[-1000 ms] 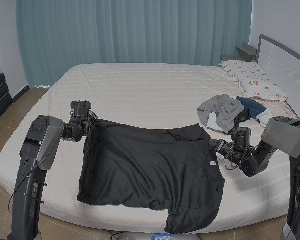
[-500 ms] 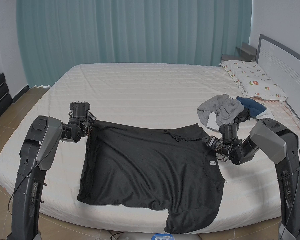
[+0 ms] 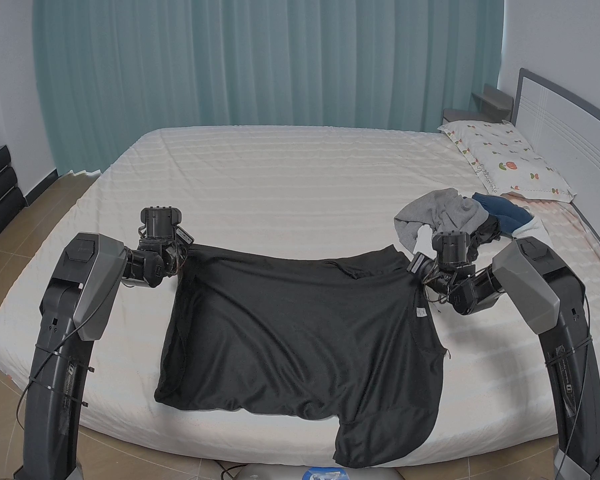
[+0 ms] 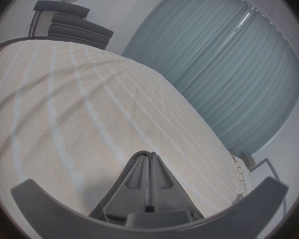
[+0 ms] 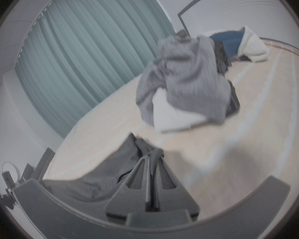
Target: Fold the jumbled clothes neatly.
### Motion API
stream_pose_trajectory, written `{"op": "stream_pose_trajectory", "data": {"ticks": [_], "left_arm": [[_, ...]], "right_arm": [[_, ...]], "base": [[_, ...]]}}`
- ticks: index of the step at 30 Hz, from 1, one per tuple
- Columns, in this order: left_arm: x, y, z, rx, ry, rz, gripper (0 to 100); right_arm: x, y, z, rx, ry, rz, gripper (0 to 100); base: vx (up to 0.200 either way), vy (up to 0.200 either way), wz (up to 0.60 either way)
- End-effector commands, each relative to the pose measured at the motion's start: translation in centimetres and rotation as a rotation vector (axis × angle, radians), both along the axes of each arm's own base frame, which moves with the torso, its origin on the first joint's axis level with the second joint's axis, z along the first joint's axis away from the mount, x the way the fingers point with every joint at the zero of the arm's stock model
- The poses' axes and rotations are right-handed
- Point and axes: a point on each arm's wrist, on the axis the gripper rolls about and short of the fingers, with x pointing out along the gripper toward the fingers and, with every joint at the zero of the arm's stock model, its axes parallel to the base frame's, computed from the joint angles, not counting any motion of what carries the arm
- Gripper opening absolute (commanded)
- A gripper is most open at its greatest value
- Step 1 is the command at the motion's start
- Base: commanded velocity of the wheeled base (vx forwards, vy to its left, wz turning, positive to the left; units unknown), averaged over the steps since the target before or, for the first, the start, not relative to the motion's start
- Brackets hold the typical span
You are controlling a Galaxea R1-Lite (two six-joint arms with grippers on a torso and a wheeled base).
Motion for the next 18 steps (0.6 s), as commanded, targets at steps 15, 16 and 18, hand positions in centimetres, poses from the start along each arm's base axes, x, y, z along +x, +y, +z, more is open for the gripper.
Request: {"op": "stream_pose_trajectory", "data": {"ticks": [15,16,18], "left_arm": [[0.4,-0.2,-1.0,0.005,-0.018,-0.010,100],[0.4,-0.2,-1.1,0.010,-0.016,-0.013,100],[0.3,-0.4,-1.3,0.012,-0.014,-0.018,100]], "right_arm": [[1.9,-1.0,-2.1,-0.040,-0.028,-0.066,0],[1.9,-1.0,-2.2,-0.041,-0.025,-0.066,100],[1.7,-0.8,-2.3,-0.042,-0.025,-0.061,100]], "base": [[0.000,0.000,0.00],[0.000,0.000,0.00],[0.000,0.000,0.00]]}}
